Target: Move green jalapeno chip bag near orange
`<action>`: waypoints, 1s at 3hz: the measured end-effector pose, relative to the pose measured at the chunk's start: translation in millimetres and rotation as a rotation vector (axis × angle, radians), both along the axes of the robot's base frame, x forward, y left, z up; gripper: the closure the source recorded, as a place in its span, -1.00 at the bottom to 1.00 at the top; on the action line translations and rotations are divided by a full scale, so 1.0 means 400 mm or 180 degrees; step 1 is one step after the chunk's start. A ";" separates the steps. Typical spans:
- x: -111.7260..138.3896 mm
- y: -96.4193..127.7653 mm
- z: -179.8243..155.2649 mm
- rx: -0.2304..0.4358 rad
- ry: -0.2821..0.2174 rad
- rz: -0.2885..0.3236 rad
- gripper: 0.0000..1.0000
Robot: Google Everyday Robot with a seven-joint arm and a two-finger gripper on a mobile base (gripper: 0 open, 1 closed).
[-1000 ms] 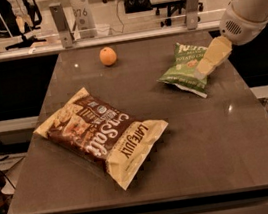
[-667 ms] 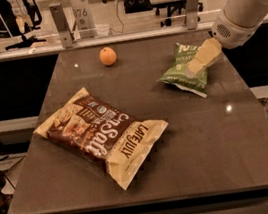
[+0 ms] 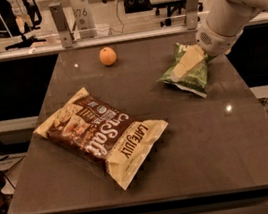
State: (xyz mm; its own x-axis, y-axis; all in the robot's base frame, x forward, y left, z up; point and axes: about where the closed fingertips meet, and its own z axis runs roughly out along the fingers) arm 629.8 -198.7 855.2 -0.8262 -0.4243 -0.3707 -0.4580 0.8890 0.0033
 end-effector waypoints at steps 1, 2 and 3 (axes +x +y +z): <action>0.000 0.032 -0.016 0.0020 0.0041 0.0031 -1.00; -0.004 0.047 -0.039 0.0014 0.0105 0.0034 -0.90; -0.009 0.046 -0.055 -0.0002 0.0161 0.0006 -0.57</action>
Offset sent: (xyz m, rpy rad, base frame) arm -0.0039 0.0233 -0.0228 0.0023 0.0518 0.0066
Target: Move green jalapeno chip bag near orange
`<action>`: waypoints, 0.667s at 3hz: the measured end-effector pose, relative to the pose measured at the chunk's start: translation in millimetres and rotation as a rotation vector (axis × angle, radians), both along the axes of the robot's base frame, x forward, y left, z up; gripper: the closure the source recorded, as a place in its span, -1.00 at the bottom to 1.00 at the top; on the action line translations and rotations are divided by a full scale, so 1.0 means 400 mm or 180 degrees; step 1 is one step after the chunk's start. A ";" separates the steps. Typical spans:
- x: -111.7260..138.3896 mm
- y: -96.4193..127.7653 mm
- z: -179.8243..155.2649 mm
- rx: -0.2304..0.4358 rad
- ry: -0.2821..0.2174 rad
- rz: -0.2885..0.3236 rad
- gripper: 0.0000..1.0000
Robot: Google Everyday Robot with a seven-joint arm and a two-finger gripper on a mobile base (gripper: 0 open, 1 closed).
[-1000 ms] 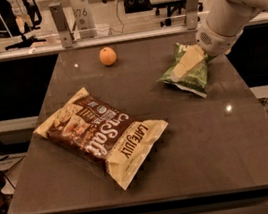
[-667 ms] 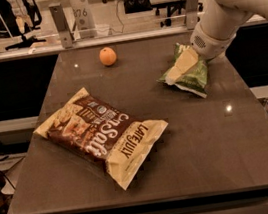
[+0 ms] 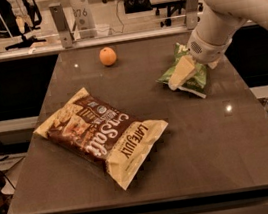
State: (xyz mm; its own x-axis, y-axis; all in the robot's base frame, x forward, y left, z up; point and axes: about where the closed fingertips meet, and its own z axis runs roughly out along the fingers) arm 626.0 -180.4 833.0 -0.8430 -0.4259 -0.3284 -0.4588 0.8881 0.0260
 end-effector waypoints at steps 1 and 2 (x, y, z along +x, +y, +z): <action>0.000 -0.001 -0.003 -0.0028 0.0030 -0.0004 -0.10; 0.004 -0.003 0.004 -0.0042 0.0032 0.0004 0.36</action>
Offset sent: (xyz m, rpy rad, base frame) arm 0.0041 -0.0043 0.0092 -0.0185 0.0036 0.0015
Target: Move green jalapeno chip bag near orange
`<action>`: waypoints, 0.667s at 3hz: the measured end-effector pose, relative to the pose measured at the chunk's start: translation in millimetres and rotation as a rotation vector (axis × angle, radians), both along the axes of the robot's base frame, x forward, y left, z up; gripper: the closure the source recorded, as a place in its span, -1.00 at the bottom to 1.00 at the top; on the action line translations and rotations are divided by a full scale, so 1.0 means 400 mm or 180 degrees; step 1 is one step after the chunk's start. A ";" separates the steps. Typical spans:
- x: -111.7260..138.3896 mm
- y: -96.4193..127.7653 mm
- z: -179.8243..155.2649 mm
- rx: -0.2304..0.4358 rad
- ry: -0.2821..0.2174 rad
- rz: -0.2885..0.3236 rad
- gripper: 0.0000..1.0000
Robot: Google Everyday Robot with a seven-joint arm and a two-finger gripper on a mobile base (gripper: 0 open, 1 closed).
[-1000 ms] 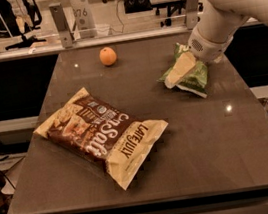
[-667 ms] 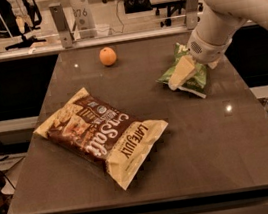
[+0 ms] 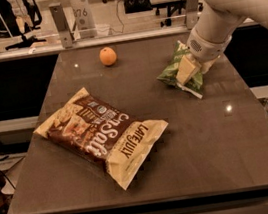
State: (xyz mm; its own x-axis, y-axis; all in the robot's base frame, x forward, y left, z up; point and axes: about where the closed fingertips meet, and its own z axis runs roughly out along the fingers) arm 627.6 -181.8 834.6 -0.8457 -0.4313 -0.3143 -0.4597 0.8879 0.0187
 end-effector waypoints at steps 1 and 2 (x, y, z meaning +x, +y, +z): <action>0.014 0.004 0.017 -0.0009 -0.0057 0.0080 0.84; 0.046 0.023 0.043 0.0022 -0.0164 0.0262 1.00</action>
Offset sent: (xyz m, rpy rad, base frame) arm 0.0407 0.0215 0.0413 0.0269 -0.1198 0.1845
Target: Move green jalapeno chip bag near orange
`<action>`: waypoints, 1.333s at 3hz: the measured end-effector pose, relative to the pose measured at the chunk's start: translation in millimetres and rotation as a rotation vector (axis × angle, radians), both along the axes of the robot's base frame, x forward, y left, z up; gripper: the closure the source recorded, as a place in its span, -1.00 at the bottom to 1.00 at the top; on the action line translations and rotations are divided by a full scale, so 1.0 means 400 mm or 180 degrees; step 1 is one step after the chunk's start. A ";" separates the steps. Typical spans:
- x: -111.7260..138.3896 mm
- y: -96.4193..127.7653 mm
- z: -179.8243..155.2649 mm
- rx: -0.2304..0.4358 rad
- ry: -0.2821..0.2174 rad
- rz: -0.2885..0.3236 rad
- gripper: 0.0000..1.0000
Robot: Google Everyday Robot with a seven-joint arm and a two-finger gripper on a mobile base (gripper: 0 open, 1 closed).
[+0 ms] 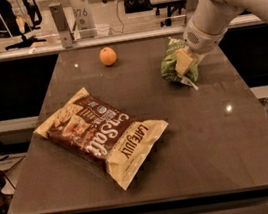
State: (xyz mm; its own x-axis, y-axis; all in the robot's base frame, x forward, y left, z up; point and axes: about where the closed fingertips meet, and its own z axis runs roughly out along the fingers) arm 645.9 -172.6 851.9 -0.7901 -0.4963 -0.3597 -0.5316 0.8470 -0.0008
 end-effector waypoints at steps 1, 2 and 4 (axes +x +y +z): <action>0.047 0.040 0.034 0.0040 -0.0144 0.0264 1.00; 0.093 0.087 0.049 0.0097 -0.0221 0.0497 1.00; 0.156 0.192 0.033 0.0187 -0.0227 0.0816 1.00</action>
Offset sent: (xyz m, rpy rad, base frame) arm 0.0605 0.0562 0.0329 0.0546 -0.1098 0.2443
